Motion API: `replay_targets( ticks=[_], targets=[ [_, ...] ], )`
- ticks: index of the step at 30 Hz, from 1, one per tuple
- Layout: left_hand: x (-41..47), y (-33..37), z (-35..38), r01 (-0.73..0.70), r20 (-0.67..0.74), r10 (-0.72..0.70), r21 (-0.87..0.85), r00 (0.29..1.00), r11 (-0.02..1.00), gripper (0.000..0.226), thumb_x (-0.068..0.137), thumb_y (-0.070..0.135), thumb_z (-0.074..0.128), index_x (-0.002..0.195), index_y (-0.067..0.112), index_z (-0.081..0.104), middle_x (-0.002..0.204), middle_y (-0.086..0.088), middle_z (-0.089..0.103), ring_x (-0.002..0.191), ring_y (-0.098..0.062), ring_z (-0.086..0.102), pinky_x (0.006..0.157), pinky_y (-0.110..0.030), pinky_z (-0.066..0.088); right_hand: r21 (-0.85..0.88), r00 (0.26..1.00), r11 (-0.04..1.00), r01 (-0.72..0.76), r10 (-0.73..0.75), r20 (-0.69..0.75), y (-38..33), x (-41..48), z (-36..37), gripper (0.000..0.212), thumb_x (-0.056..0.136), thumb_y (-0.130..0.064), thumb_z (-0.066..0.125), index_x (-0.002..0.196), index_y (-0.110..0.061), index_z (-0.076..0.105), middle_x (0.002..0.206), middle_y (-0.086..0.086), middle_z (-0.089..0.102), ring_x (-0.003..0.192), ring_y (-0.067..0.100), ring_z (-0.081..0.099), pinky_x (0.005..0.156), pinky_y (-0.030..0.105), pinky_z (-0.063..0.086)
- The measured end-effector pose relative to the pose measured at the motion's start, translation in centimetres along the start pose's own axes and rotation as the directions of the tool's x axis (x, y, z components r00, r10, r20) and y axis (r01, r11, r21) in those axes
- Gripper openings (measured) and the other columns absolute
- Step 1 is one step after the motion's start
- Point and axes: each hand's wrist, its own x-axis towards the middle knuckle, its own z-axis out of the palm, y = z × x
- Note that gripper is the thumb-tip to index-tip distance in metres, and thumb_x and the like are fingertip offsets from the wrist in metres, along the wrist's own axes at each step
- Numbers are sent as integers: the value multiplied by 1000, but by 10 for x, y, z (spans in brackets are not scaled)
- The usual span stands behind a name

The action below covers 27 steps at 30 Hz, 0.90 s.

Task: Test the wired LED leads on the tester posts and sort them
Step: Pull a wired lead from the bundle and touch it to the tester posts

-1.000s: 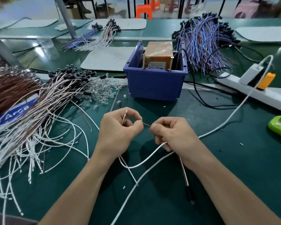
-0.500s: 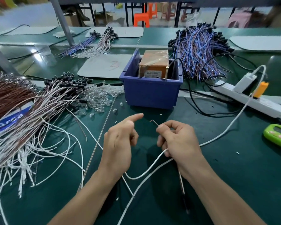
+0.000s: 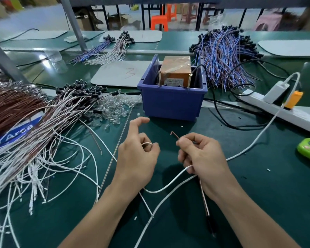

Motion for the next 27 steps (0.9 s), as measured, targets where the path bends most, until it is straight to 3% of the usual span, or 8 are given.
replay_targets(
  ticks=[5,11,15,20,24,27],
  targets=[
    [-5,3,2,-114,73,116,-33,991,993,62,84,6,74,116,49,42,69,5,56,56,-7,52,59,-7,40,-128,990,986,103,-90,105,0,-3,5,9,76,-28,73,78,-19,73,60,1,62,54,10,54,49,18,42],
    [-5,4,2,-121,160,132,-78,978,990,67,77,-3,69,115,47,45,68,13,52,59,-9,52,60,-10,41,-135,980,977,162,-144,137,0,-1,12,1,77,-19,75,77,-19,76,61,0,64,58,10,55,53,21,44],
    [-6,4,1,-115,188,131,-93,973,989,65,75,-5,64,113,45,47,68,9,50,59,-11,50,59,-12,41,-66,982,985,162,-154,111,-3,-2,10,17,85,-3,74,74,-16,75,58,-2,62,49,5,52,45,12,39],
    [-6,3,1,-124,200,133,-59,971,991,66,74,-7,64,112,44,47,71,11,52,60,-9,51,58,-10,39,16,980,988,153,-154,127,-10,-4,10,11,78,-25,76,72,-16,74,56,3,60,42,4,46,42,13,34],
    [-8,5,2,-165,211,162,0,964,986,64,76,-6,67,111,43,48,73,12,57,62,-8,55,56,-6,36,9,975,987,160,-160,156,-7,-4,16,20,87,0,73,70,-12,73,54,-4,62,42,1,48,42,10,36],
    [-7,5,1,-132,160,137,-43,977,990,47,77,10,72,105,43,53,72,11,59,63,-9,56,58,-8,38,-25,984,989,148,-144,106,-5,-1,15,24,89,-1,71,68,-15,74,54,-4,62,44,2,48,43,10,37]
  ],
)
